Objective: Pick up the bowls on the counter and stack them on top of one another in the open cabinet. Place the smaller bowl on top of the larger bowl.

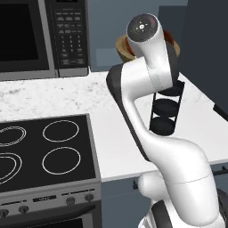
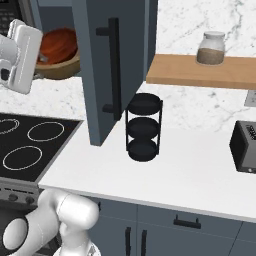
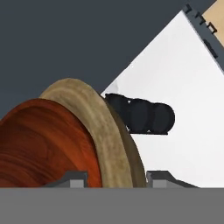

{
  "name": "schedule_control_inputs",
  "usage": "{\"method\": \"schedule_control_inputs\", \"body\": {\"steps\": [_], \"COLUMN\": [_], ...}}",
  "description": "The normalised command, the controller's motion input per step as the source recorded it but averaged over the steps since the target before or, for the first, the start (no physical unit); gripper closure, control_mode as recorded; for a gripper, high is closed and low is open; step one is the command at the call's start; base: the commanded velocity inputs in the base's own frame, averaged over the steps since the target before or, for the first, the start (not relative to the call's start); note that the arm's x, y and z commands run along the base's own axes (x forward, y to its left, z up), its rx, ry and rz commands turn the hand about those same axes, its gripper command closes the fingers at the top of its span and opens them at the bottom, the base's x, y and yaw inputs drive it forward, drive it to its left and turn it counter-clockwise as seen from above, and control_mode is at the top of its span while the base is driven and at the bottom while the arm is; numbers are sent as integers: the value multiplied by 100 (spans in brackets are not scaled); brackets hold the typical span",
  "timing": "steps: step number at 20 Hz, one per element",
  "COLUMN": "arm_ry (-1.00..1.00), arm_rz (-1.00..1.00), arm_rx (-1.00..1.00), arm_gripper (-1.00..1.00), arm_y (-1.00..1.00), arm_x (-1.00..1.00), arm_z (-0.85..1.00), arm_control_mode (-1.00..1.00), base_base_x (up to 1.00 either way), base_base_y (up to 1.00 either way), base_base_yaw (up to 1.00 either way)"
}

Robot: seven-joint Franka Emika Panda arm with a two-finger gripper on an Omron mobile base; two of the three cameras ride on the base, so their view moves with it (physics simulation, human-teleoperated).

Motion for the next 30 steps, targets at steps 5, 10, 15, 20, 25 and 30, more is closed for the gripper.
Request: {"method": "schedule_control_inputs", "body": {"steps": [5,10,15,20,25,30], "arm_ry": [0,0,0,0,0,0], "arm_rz": [0,0,0,0,1,0], "arm_rx": [0,0,0,0,0,0], "arm_gripper": [100,100,100,100,100,100], "arm_y": [-28,-20,-2,-8,-7,-2], "arm_x": [66,74,85,86,70,72], "arm_z": [0,0,0,-4,-29,-36], "arm_control_mode": [-100,-100,-100,-100,-100,-100], "base_base_x": [0,0,0,0,0,0], "base_base_y": [0,0,0,0,0,0], "base_base_yaw": [0,0,0,0,0,0]}}
